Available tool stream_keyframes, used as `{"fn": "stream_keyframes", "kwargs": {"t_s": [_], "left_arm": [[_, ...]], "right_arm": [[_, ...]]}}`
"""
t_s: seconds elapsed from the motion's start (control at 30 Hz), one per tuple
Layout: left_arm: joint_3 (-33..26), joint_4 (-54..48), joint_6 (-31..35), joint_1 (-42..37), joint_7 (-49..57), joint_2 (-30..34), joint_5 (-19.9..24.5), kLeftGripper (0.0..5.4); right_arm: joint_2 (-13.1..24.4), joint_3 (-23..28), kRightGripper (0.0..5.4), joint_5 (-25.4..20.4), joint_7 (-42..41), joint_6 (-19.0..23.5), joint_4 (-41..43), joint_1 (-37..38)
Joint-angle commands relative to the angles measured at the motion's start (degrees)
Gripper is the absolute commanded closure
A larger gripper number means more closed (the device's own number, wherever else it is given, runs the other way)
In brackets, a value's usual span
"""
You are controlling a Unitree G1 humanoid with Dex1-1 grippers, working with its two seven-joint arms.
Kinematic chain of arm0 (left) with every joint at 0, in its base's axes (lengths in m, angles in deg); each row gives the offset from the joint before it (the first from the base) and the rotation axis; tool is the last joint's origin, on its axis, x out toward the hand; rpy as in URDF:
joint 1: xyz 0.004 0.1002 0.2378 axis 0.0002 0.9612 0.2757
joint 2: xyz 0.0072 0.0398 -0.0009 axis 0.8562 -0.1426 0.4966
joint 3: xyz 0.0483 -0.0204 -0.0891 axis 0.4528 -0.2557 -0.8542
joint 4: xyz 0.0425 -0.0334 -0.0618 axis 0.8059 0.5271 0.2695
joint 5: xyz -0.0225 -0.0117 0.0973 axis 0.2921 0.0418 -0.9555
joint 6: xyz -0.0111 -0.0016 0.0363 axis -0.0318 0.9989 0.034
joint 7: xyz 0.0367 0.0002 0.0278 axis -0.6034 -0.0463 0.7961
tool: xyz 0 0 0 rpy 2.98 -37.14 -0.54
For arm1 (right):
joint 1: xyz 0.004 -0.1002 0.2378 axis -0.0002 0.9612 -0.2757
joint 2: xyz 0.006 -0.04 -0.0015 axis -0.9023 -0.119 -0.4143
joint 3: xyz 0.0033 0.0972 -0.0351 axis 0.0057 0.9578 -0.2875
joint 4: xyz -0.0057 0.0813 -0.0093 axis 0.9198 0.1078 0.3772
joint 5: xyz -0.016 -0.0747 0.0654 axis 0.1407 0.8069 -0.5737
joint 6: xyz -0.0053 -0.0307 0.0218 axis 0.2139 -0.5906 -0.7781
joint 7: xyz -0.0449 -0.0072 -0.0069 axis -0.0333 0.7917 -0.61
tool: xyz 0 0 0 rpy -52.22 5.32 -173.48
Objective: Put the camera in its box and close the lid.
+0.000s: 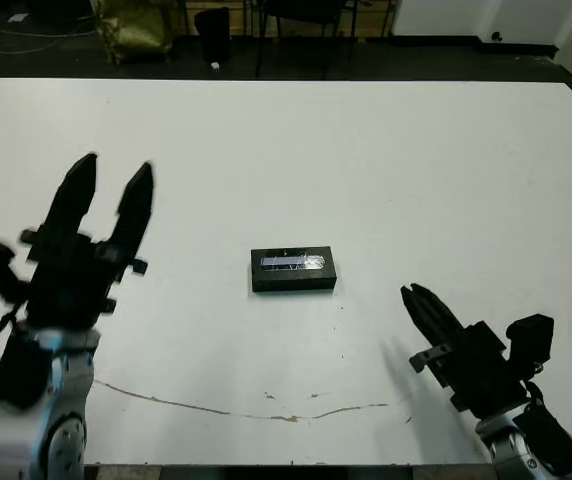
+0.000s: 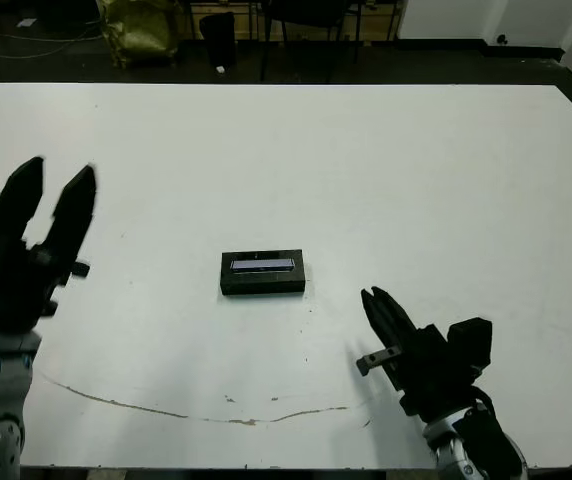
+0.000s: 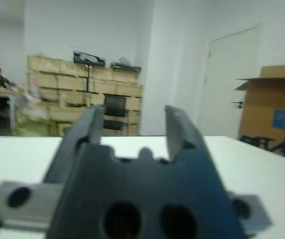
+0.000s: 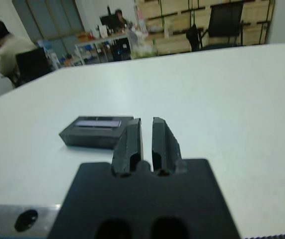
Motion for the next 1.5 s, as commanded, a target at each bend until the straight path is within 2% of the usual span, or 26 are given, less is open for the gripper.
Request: {"fn": "stream_keyframes", "kwargs": {"t_s": [0.03, 0.17, 0.3, 0.47, 0.57, 0.73, 0.83, 0.93, 1.07, 1.17, 1.27, 1.43, 1.5], "left_arm": [[1.27, 2.74, -3.48, 4.20, 1.53, -1.18, -3.23, 4.37], [2.50, 8.12, -9.81, 6.95, 2.92, -2.83, -6.00, 5.37], [3.87, 13.00, -14.58, 7.73, 5.05, -4.38, -9.03, 5.39], [6.16, 16.50, -16.40, 8.08, 6.74, -5.41, -11.02, 5.39], [7.40, 17.03, -16.37, 8.24, 7.54, -5.57, -11.70, 5.39], [10.63, 11.52, -9.13, 8.03, 10.75, -5.52, -15.79, 5.39], [13.02, 6.42, -1.28, 4.83, 11.81, -5.47, -17.14, 5.39], [15.95, 2.01, 7.38, 0.68, 12.55, -6.02, -17.51, 5.39], [20.27, -0.82, 16.79, -4.55, 13.68, -7.19, -18.36, 5.39], [23.51, 1.23, 20.95, -7.91, 14.16, -8.48, -18.79, 5.39], [26.07, 5.23, 24.23, -9.98, 15.52, -10.65, -18.72, 5.39], [26.37, 11.31, 34.04, -12.37, 19.61, -16.32, -14.56, 5.39], [26.06, 13.64, 36.90, -13.60, 21.97, -17.85, -13.09, 5.39]], "right_arm": [[-0.18, 0.32, 5.40, -0.03, -0.34, -0.76, -1.71, -0.05], [-1.89, -0.24, 5.40, 0.56, 3.04, 0.47, -0.45, 0.43], [-3.28, -1.59, 5.40, 3.15, 6.09, 0.05, 0.26, 0.65], [-4.55, -2.70, 5.40, 4.12, 7.50, 0.70, 0.09, 0.48], [-4.85, -3.20, 5.40, 4.90, 7.45, -0.45, -0.78, 0.30], [-5.03, -3.24, 5.40, 5.47, 7.30, -1.14, -2.23, 0.05], [-5.28, -3.35, 5.40, 6.09, 8.33, -0.53, -1.71, 0.20], [-5.39, -3.19, 5.40, 5.48, 6.93, -2.29, -2.86, -0.04], [-5.51, -3.26, 5.40, 5.95, 7.97, -0.80, -2.22, 0.06], [-5.48, -3.38, 5.40, 6.74, 7.70, -2.14, -2.64, 0.18], [-5.62, -3.24, 5.40, 6.64, 8.31, -1.01, -1.91, 0.53], [-5.40, -2.68, 5.40, 6.18, 7.87, -1.28, -2.23, 0.53], [-5.60, -2.58, 5.40, 6.34, 9.34, 0.88, -1.15, 0.65]]}}
